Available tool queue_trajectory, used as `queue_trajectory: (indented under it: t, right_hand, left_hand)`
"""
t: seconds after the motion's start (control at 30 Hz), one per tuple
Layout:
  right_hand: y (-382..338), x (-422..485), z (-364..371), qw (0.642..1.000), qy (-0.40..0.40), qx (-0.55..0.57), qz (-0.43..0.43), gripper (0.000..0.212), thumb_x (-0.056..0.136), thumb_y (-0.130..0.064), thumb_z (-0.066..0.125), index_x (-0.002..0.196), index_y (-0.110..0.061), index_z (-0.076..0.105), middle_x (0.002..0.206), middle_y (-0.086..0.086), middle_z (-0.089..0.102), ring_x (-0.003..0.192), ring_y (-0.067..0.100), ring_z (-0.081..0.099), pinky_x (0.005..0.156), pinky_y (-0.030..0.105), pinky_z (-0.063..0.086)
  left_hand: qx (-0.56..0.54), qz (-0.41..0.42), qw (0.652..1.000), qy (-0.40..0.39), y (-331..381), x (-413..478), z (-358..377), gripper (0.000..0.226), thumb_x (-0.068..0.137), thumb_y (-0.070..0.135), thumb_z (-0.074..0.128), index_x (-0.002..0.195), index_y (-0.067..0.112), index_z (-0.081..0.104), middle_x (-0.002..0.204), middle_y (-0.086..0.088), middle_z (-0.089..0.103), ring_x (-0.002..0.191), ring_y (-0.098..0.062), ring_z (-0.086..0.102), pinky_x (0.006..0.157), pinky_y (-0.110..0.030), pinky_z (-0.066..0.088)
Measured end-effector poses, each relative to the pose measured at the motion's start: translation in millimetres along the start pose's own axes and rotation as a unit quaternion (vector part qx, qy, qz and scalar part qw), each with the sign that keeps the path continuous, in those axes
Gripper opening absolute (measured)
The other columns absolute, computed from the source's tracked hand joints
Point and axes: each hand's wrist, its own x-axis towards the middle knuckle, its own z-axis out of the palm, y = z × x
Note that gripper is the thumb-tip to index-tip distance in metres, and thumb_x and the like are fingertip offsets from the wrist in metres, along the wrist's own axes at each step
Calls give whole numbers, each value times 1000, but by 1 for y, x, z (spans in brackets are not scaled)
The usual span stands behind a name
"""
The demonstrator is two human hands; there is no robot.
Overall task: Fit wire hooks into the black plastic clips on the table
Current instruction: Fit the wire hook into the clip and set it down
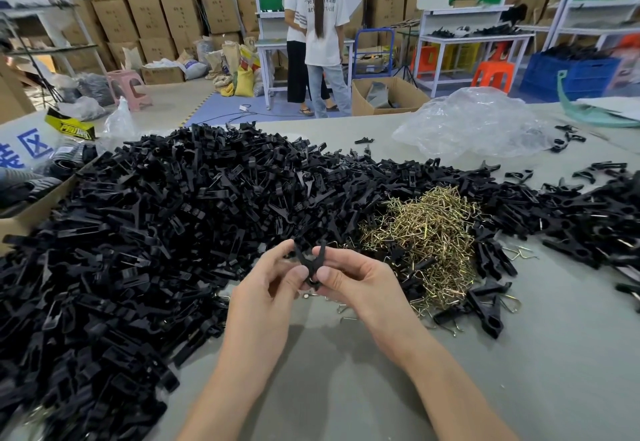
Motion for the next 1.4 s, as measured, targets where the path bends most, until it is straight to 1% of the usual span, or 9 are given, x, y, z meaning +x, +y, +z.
queue_trajectory:
  t: [0.2, 0.47, 0.6, 0.73, 0.83, 0.9, 1.03, 1.17, 1.4]
  right_hand:
    - [-1, -1, -1, 999, 4, -50, -10, 26, 90, -7, 72, 106, -26, 77, 108, -1, 77, 105, 12, 71, 88, 17, 52]
    - [7, 1, -1, 996, -9, -80, -26, 21, 97, -12, 65, 115, -18, 75, 108, 7, 77, 106, 26, 71, 96, 36, 56]
    - [9, 1, 0, 989, 32, -139, -48, 20, 99, -21, 63, 108, -34, 76, 103, -3, 77, 99, 19, 72, 89, 38, 59]
    - [10, 2, -3, 987, 57, -142, -50, 29, 98, -20, 65, 102, -48, 74, 100, -7, 77, 88, 8, 70, 83, 26, 57]
    - [16, 4, -2, 984, 64, -162, -29, 41, 98, -16, 64, 113, -54, 67, 99, -9, 76, 79, 29, 67, 83, 43, 59]
    - [19, 6, -3, 982, 76, -171, -12, 45, 98, -15, 64, 119, -54, 61, 99, -6, 76, 84, 46, 64, 86, 51, 53]
    - [18, 5, -3, 978, 88, -187, -8, 52, 97, -18, 64, 105, -69, 60, 103, 9, 72, 92, 46, 64, 84, 51, 53]
    - [19, 5, -4, 978, 84, -191, -6, 49, 97, -18, 64, 107, -66, 62, 104, 16, 70, 75, 39, 62, 69, 54, 54]
    - [15, 3, 0, 985, 56, -159, -22, 35, 96, -8, 66, 116, -36, 61, 114, -12, 73, 104, 6, 69, 88, 25, 56]
  left_hand:
    - [-109, -54, 992, 9, 5, -1, 2, 10, 94, 11, 66, 99, 19, 69, 85, 5, 77, 75, -12, 72, 64, -11, 50]
    - [-155, -48, 986, -36, 16, -5, 6, 28, 100, 2, 54, 103, 23, 73, 94, 4, 78, 86, -13, 75, 72, -11, 54]
    - [84, 12, 996, -21, 5, 0, -8, 24, 100, 18, 53, 110, 37, 64, 88, 18, 74, 83, -2, 68, 74, -17, 51]
    - [388, 50, 920, -24, -8, 4, -34, 25, 97, 40, 52, 119, 35, 64, 102, 19, 63, 103, -11, 55, 94, -34, 40]
    - [486, 5, 870, -90, -14, 3, -42, 32, 93, 63, 42, 114, 45, 59, 109, 21, 51, 111, -6, 43, 99, -27, 23]
    - [471, -1, 875, -107, -13, 3, -43, 30, 93, 66, 41, 110, 48, 57, 105, 22, 48, 109, -2, 40, 99, -25, 19]
    - [455, 27, 883, -116, -12, 5, -44, 15, 95, 57, 48, 99, 44, 54, 99, 24, 51, 106, 2, 43, 99, -23, 19]
    - [324, 31, 942, -75, -12, 4, -37, 16, 93, 38, 62, 81, 37, 52, 85, 19, 59, 91, 7, 49, 83, -23, 30]
    - [88, 16, 996, -25, -7, 4, -23, 26, 97, 26, 60, 116, 45, 65, 91, 23, 68, 79, 2, 62, 70, -6, 42]
